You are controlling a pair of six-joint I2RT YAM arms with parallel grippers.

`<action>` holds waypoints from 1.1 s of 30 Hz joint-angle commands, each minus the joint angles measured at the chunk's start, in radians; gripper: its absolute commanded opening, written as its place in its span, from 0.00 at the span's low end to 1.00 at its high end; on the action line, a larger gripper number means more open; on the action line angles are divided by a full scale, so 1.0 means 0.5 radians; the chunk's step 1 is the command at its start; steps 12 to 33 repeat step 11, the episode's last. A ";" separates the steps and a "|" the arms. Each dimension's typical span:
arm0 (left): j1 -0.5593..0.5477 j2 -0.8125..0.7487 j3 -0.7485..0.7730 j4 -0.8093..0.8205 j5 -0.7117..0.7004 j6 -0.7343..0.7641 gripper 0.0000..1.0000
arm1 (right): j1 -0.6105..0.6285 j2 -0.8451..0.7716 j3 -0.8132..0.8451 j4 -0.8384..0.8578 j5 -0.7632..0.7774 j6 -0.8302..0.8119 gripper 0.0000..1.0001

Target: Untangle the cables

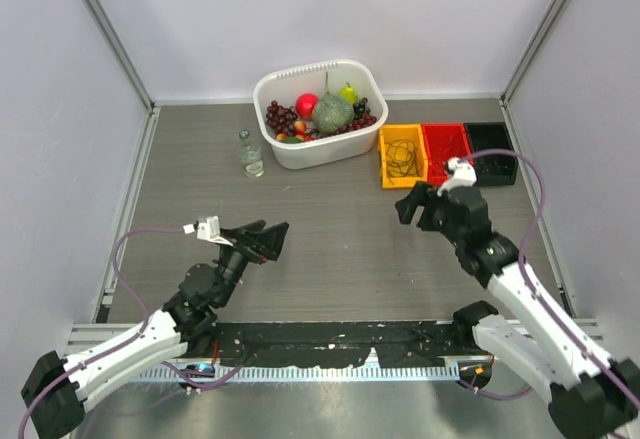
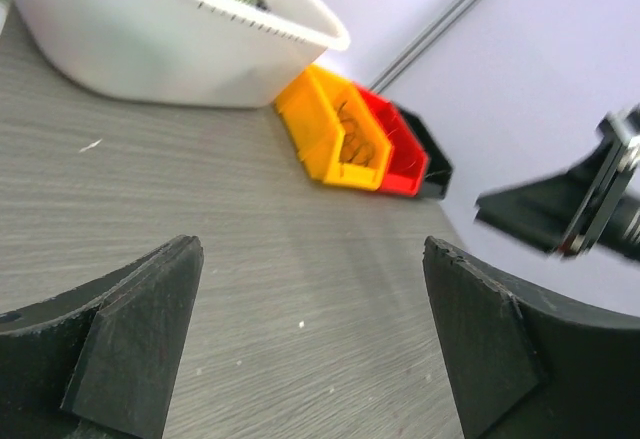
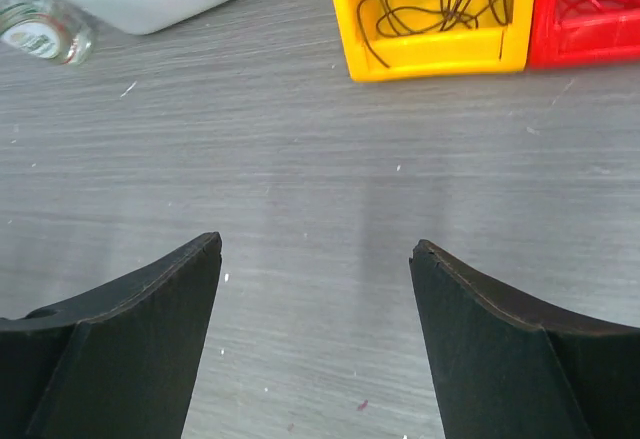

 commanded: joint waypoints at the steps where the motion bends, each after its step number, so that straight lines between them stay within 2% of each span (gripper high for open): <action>1: 0.003 -0.143 -0.220 0.129 0.002 0.038 0.97 | -0.007 -0.570 -0.404 0.340 -0.242 0.112 0.82; 11: 0.003 -0.281 -0.257 0.046 -0.121 -0.035 1.00 | -0.007 -1.421 -0.985 0.861 -0.219 0.406 0.82; 33: 0.003 -0.281 -0.257 0.046 -0.121 -0.035 1.00 | -0.007 -1.421 -0.985 0.861 -0.219 0.406 0.82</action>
